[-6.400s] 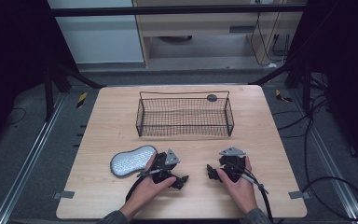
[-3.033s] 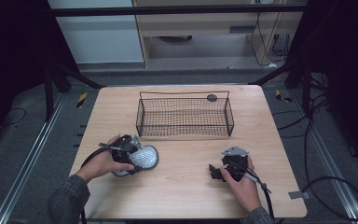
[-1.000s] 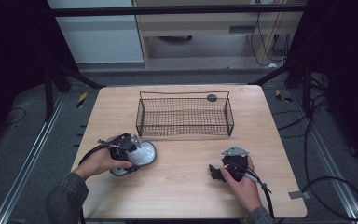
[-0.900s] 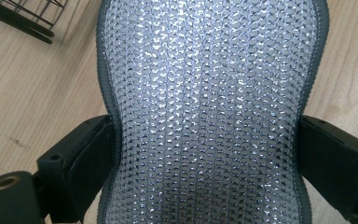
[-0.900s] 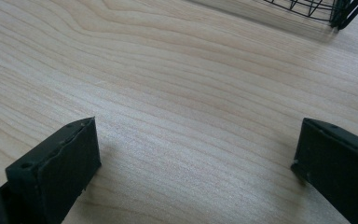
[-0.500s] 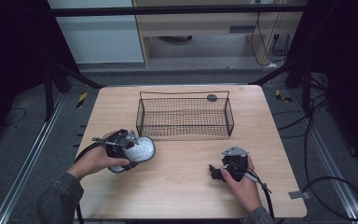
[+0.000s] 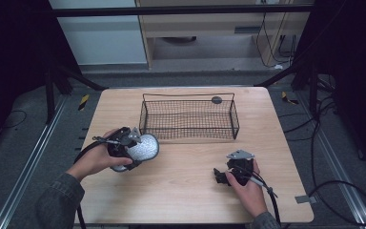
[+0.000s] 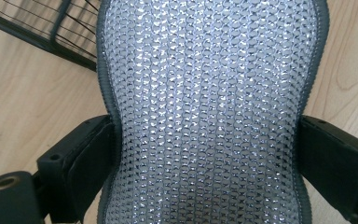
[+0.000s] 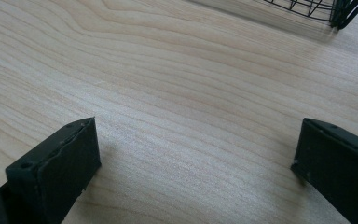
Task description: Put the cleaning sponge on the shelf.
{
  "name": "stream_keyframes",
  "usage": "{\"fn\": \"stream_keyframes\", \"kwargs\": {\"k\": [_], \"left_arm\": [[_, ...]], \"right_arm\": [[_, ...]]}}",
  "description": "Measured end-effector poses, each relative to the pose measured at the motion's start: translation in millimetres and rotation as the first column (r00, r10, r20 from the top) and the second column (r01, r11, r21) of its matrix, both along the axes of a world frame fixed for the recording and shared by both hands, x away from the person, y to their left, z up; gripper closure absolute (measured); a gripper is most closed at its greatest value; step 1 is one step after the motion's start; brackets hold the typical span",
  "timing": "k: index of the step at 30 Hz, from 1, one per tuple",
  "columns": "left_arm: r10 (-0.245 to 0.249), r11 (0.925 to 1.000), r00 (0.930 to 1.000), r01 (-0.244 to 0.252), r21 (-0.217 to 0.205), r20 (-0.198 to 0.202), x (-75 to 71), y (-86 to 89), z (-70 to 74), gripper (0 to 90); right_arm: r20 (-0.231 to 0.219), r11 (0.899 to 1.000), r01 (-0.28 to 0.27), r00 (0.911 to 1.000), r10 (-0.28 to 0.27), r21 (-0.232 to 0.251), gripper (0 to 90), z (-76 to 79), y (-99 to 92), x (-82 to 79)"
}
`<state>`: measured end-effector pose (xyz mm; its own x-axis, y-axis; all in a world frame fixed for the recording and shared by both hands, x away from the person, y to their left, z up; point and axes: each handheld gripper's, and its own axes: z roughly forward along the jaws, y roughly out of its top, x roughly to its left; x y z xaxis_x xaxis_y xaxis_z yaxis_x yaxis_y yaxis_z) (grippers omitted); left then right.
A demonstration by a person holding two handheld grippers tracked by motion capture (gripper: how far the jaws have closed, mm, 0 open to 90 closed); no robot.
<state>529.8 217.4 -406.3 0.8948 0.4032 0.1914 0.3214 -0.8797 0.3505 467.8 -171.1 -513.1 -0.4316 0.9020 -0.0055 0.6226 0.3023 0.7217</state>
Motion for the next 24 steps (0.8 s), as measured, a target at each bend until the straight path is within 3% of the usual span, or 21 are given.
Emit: {"fn": "stream_keyframes", "kwargs": {"k": [4, 16, 24], "left_arm": [[-0.001, 1.0, 0.9999, 0.001, 0.004, 0.014, 2.3, -2.6, 8.0, 6.6], [-0.011, 0.9998, 0.996, 0.01, 0.015, 0.088, 21.6, -21.2, 51.9, 6.6], [-0.023, 0.9996, 0.9951, 0.021, 0.02, 0.097, 29.4, -34.5, 62.8, 6.7]], "right_arm": [[0.0, 1.0, 0.0, 1.0, 0.0, 0.0, 0.4, 0.0, 0.0, 0.0], [-0.002, 1.0, 0.003, 1.0, -0.003, 0.004, 0.4, 0.1, 0.3, -0.3], [-0.001, 1.0, -0.002, 1.0, 0.002, -0.001, 0.5, 0.0, -0.4, -1.0]]}}
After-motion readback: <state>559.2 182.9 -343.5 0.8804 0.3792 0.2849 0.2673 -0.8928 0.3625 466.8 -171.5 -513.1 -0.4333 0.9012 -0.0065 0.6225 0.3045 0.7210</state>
